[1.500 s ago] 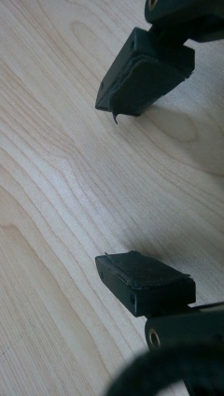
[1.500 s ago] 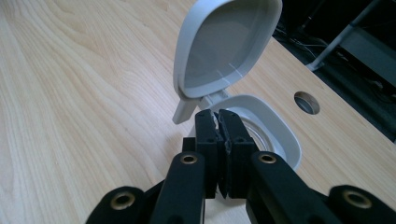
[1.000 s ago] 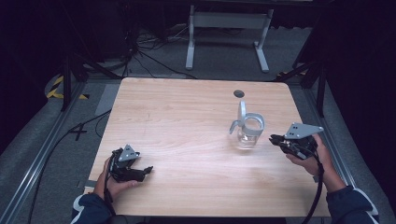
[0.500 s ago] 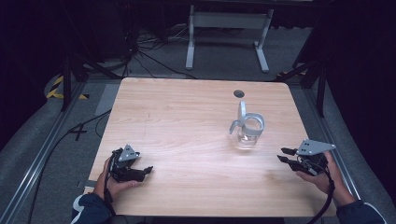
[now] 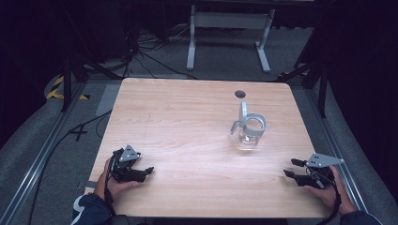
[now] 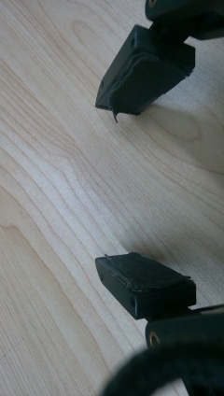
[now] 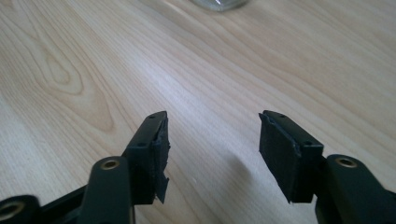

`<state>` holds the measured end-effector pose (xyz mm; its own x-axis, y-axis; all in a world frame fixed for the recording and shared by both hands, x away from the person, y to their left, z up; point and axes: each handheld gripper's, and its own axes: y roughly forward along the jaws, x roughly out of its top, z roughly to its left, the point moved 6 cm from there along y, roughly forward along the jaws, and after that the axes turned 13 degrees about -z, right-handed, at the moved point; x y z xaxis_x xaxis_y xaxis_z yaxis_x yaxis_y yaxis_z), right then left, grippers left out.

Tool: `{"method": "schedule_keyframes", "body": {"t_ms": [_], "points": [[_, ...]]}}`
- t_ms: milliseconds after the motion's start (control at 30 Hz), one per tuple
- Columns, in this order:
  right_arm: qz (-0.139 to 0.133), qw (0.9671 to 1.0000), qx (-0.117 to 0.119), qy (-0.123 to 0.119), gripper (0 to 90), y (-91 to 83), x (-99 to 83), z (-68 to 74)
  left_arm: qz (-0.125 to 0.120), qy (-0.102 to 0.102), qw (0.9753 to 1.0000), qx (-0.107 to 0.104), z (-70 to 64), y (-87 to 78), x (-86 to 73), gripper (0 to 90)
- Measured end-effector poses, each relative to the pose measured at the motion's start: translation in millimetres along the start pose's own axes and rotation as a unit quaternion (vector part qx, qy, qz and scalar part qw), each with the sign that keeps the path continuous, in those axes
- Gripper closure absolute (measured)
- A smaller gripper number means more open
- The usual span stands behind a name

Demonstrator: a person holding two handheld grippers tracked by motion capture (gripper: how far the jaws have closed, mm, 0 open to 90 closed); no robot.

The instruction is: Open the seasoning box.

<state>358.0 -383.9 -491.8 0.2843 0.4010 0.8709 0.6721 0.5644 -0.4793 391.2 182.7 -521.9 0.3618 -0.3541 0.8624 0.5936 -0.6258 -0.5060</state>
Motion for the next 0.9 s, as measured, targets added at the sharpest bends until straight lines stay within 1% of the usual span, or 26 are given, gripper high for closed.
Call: {"method": "schedule_keyframes", "body": {"t_ms": [67,100,133,167,200,233,300,367,400,433,467,500,533,567,633,900], "points": [[-0.005,1.0000,-0.001,0.008,38.7,-1.1,-3.4,-0.5,0.000,0.000,1.0000,0.000,0.0,0.1,0.0,21.0],[-0.006,0.9999,-0.003,0.014,37.4,-1.6,-5.4,-0.7,0.002,0.005,1.0000,-0.001,0.6,-0.1,0.1,20.9],[-0.002,0.9999,-0.001,0.013,35.5,-1.9,-7.9,-0.7,0.001,0.005,1.0000,0.000,0.7,0.0,0.2,20.9],[0.006,0.9999,-0.004,0.008,34.0,-2.4,-11.3,-1.1,0.002,0.004,1.0000,-0.001,0.4,-0.1,0.1,20.8],[0.008,0.9999,-0.007,0.008,31.8,-2.1,-13.5,-1.6,0.002,0.004,1.0000,-0.001,0.5,-0.1,0.1,20.9],[-0.001,0.9998,-0.005,0.022,31.5,-2.5,-15.7,-2.7,0.001,0.005,1.0000,0.000,0.8,0.0,0.2,20.9],[-0.004,0.9991,-0.006,0.041,29.2,-2.8,-17.9,-4.8,0.001,0.005,1.0000,0.000,0.8,0.0,0.2,20.9],[-0.002,0.9988,-0.009,0.048,27.5,-2.3,-18.3,-6.0,0.002,0.004,1.0000,-0.001,0.4,-0.1,0.1,20.8],[-0.001,0.9987,-0.009,0.049,27.3,-2.2,-18.2,-5.8,0.002,0.003,1.0000,0.000,0.4,-0.1,0.1,20.9],[-0.001,0.9988,-0.009,0.049,27.2,-2.1,-18.2,-5.9,0.001,-0.003,1.0000,0.001,-0.5,0.1,-0.1,20.9],[-0.001,0.9988,-0.009,0.049,27.2,-2.0,-18.2,-5.9,0.002,-0.001,1.0000,0.001,-0.2,0.0,0.0,21.0],[-0.001,0.9988,-0.009,0.049,27.2,-2.0,-18.2,-5.9,0.002,-0.004,1.0000,0.001,-0.7,0.1,-0.2,21.0],[-0.001,0.9988,-0.009,0.049,27.2,-2.0,-18.2,-5.9,0.002,0.003,1.0000,0.001,0.4,-0.1,0.1,21.0],[-0.001,0.9988,-0.009,0.049,27.2,-2.0,-18.2,-5.9,0.002,-0.004,1.0000,0.001,-0.7,0.1,-0.2,21.0],[-0.001,0.9988,-0.009,0.049,27.2,-1.9,-18.2,-5.9,0.000,-0.001,1.0000,0.002,-0.2,0.2,0.1,21.0],[-0.001,0.9988,-0.010,0.048,27.0,-1.4,-18.0,-6.3,0.000,-0.001,1.0000,0.002,-0.2,0.1,0.0,20.9]]}}
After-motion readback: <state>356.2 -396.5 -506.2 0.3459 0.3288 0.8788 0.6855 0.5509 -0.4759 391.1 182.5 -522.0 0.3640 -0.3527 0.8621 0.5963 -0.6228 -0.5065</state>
